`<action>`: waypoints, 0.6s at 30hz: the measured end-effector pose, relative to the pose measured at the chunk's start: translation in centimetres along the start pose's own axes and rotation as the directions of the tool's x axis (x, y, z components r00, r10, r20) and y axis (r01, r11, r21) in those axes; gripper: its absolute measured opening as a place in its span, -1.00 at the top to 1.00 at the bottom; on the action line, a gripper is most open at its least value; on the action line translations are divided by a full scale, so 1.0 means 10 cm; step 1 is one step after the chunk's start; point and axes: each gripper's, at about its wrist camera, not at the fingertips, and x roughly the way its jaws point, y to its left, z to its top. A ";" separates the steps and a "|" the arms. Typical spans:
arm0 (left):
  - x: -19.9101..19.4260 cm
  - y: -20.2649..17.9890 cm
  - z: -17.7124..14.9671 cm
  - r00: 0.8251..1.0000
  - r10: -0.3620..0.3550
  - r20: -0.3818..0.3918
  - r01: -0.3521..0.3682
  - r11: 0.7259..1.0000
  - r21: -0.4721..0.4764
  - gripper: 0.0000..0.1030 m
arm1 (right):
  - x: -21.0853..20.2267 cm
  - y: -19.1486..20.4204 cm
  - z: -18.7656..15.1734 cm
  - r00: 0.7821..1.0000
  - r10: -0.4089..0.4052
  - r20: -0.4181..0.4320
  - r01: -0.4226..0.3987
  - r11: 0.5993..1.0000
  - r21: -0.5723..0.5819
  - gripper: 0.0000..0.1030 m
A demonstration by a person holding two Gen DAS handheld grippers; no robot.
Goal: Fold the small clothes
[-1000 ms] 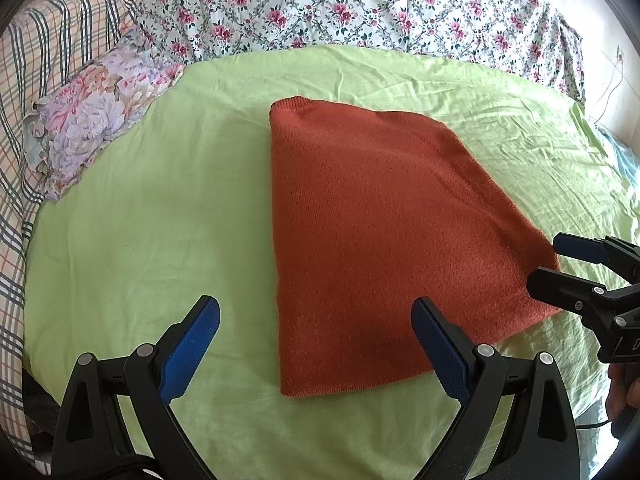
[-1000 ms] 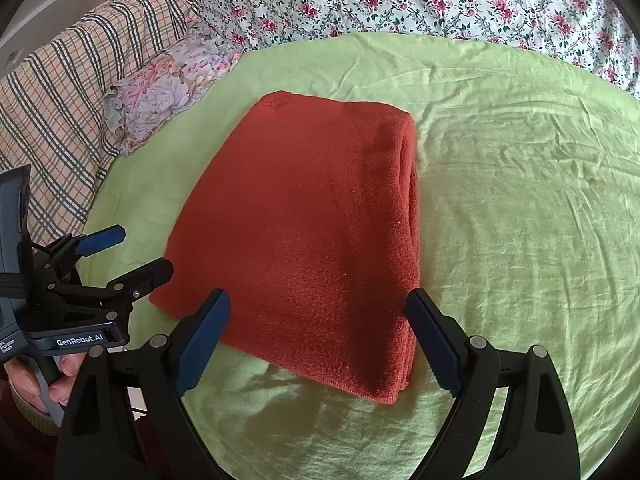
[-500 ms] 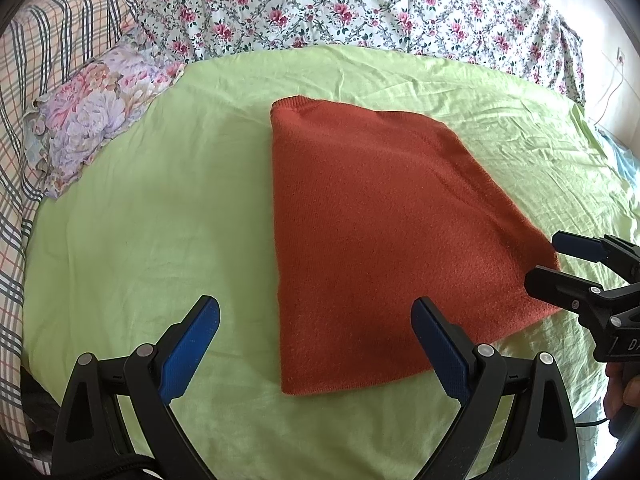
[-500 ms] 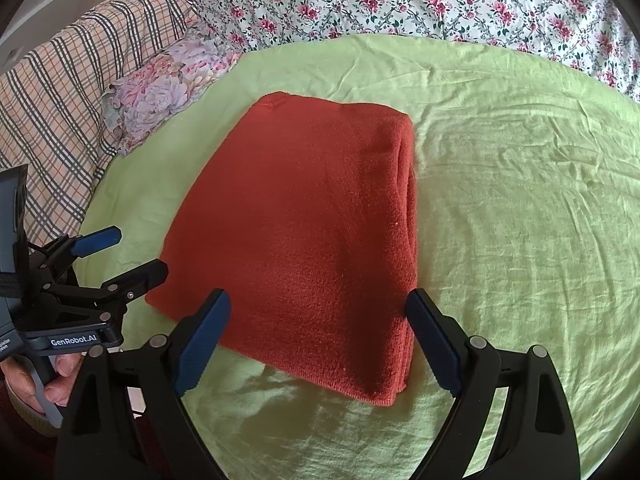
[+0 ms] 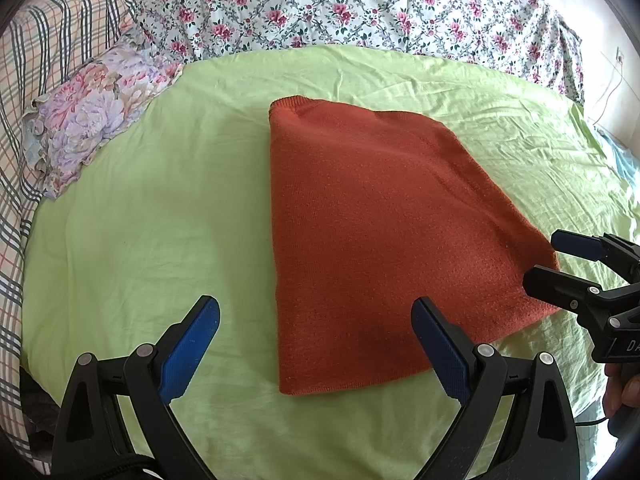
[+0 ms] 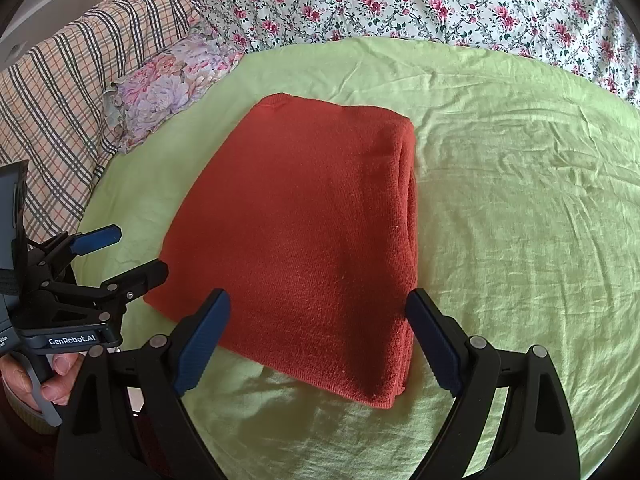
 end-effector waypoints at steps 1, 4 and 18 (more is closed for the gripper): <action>0.00 0.00 0.00 1.000 0.000 0.000 0.000 1.000 0.001 -0.88 | 0.00 0.00 0.00 1.000 0.000 0.000 0.000 1.000 0.000 -0.74; 0.00 -0.01 0.00 1.000 -0.001 -0.001 0.001 1.000 0.001 -0.88 | 0.00 -0.01 0.01 1.000 0.002 0.000 -0.002 1.000 -0.002 -0.74; 0.00 -0.03 0.00 1.000 -0.002 -0.002 0.002 1.000 0.001 -0.88 | 0.00 -0.01 0.02 1.000 0.000 0.003 0.000 1.000 -0.013 -0.74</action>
